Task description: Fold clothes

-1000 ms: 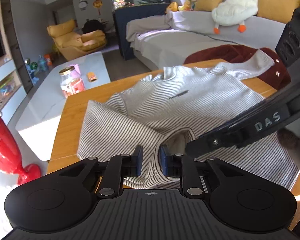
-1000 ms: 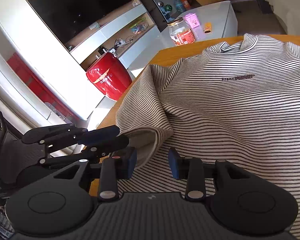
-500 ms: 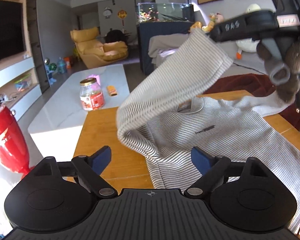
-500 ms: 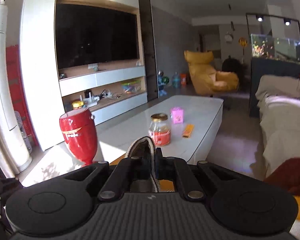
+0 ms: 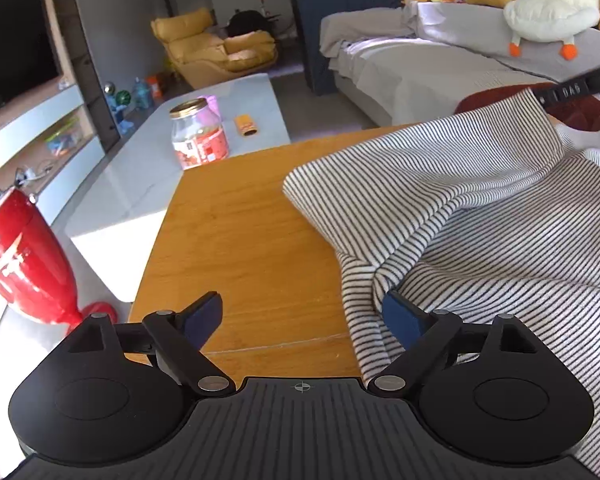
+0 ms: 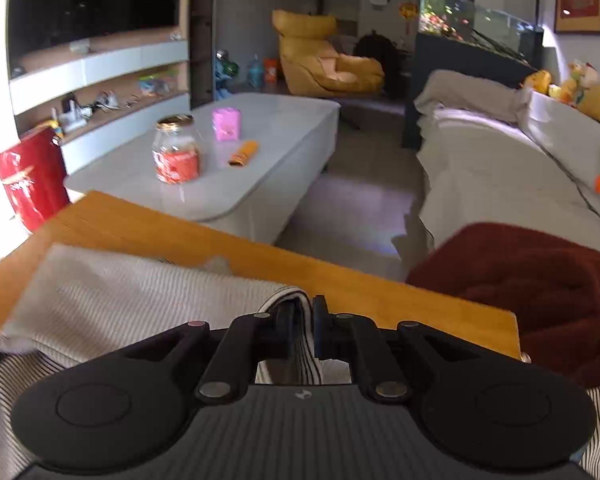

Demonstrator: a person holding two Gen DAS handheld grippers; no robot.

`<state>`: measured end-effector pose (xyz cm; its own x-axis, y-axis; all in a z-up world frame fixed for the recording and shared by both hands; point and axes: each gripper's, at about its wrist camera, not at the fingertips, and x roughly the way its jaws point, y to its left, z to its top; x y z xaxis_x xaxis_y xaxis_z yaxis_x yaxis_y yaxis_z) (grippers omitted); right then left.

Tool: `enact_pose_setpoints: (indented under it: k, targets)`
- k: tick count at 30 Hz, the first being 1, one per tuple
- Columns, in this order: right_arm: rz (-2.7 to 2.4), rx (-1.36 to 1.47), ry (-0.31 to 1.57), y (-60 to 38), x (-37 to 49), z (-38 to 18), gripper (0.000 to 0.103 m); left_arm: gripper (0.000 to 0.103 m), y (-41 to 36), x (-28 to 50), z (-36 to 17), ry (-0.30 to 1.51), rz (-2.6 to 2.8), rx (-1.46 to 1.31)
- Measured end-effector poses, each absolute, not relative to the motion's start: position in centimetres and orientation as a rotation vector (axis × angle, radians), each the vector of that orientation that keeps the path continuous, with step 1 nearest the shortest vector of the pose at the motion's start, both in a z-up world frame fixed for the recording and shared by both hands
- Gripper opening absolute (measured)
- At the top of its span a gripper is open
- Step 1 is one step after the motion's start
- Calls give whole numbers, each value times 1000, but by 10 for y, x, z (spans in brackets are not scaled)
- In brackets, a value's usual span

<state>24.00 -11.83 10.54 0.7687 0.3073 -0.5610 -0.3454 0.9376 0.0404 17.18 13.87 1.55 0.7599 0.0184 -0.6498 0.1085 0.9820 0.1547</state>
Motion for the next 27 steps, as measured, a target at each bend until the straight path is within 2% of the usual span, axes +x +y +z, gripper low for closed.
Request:
enact_pose_setpoints:
  k: [1,3,5,8,9,12,13,14,15,16,17,22,27]
  targets:
    - [343,-47,599,-123,238,102,12,91,140,168,20,698,-67,173]
    - [321,-7,603,-132,233,94,32,94,143,162,31,674,-117,135]
    - [298,32,607,-140,228,87,46,96,140,161,44,634,-192,76]
    - [298,117,615,-149,225,79,59,97,128,171,52,589,-261,13]
    - [300,138,628,-148,227,73,59,97,122,176,52,582,-272,1]
    - [270,142,683,-139,236,49,57,97,101,195,38,609,-258,41]
    - [256,131,699,-133,236,40,52,97,95,199,31,623,-244,83]
    - [250,112,699,-128,235,36,40,97,91,202,25,631,-222,133]
    - [255,84,681,-123,231,37,25,97,87,204,19,638,-199,185]
    - [269,71,660,-120,226,41,24,97,88,205,14,646,-172,220]
    - [295,78,636,-119,220,47,18,96,90,205,10,655,-144,249]
    - [408,174,599,-121,208,75,18,97,132,198,7,691,-19,233]
    - [359,211,721,-130,225,42,18,97,141,183,10,703,-19,228]
